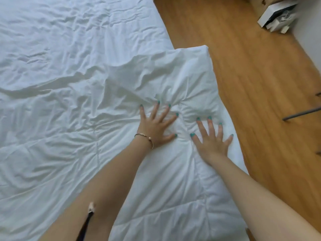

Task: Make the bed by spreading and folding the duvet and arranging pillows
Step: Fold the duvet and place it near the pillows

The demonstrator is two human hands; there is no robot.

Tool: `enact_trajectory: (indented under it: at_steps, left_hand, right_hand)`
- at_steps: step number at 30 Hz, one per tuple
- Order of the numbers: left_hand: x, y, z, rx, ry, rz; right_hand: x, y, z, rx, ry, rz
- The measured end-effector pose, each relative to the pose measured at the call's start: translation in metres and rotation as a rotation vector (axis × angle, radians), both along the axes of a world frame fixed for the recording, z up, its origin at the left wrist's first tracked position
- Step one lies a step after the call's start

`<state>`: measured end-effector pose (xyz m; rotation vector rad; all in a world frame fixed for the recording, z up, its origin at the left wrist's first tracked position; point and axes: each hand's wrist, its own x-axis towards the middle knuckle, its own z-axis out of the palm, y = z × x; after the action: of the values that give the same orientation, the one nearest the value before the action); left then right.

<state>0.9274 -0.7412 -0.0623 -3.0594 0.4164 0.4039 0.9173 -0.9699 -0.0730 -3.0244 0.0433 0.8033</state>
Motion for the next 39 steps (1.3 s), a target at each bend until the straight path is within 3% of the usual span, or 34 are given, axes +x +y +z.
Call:
enact_trajectory:
  at_steps: [2,4,6,8,10,12,14,17,22,29,34,39]
  left_hand:
    - [0.025,0.017,0.003,0.026,-0.167,0.022]
    - [0.049,0.036,0.012,0.002,-0.233,0.371]
    - [0.069,0.057,0.019,-0.020,-0.130,0.782]
    - [0.088,0.078,0.018,-0.033,0.048,0.966]
    - [0.108,0.092,0.017,-0.070,0.176,0.948]
    - [0.127,0.096,0.013,-0.081,0.229,0.899]
    - [0.140,0.092,0.006,-0.021,0.222,0.830]
    - [0.149,0.091,-0.014,0.031,0.145,0.763]
    - [0.157,0.097,-0.029,0.035,0.092,0.763]
    - [0.160,0.099,-0.044,0.039,0.025,0.758]
    - [0.160,0.102,-0.043,0.027,0.031,0.749]
    - [0.156,0.107,-0.016,0.021,0.193,0.712]
  right_hand:
    - [0.037,0.015,0.007,0.070,-0.133,0.111]
    - [0.084,0.044,0.018,0.199,-0.257,0.343]
    - [0.125,0.082,0.023,0.261,-0.278,0.619]
    - [0.158,0.113,0.018,0.226,-0.221,0.795]
    - [0.188,0.128,0.009,0.176,-0.188,0.774]
    - [0.213,0.127,-0.005,0.185,-0.173,0.574]
    - [0.227,0.117,-0.020,0.224,-0.146,0.348]
    - [0.234,0.108,-0.036,0.276,-0.166,0.205]
    - [0.262,0.102,-0.050,0.347,-0.169,0.167]
    - [0.279,0.087,-0.069,0.492,-0.330,0.198]
    - [0.273,0.096,-0.055,0.255,-0.319,0.186]
    - [0.225,0.070,-0.030,0.278,-0.167,0.040]
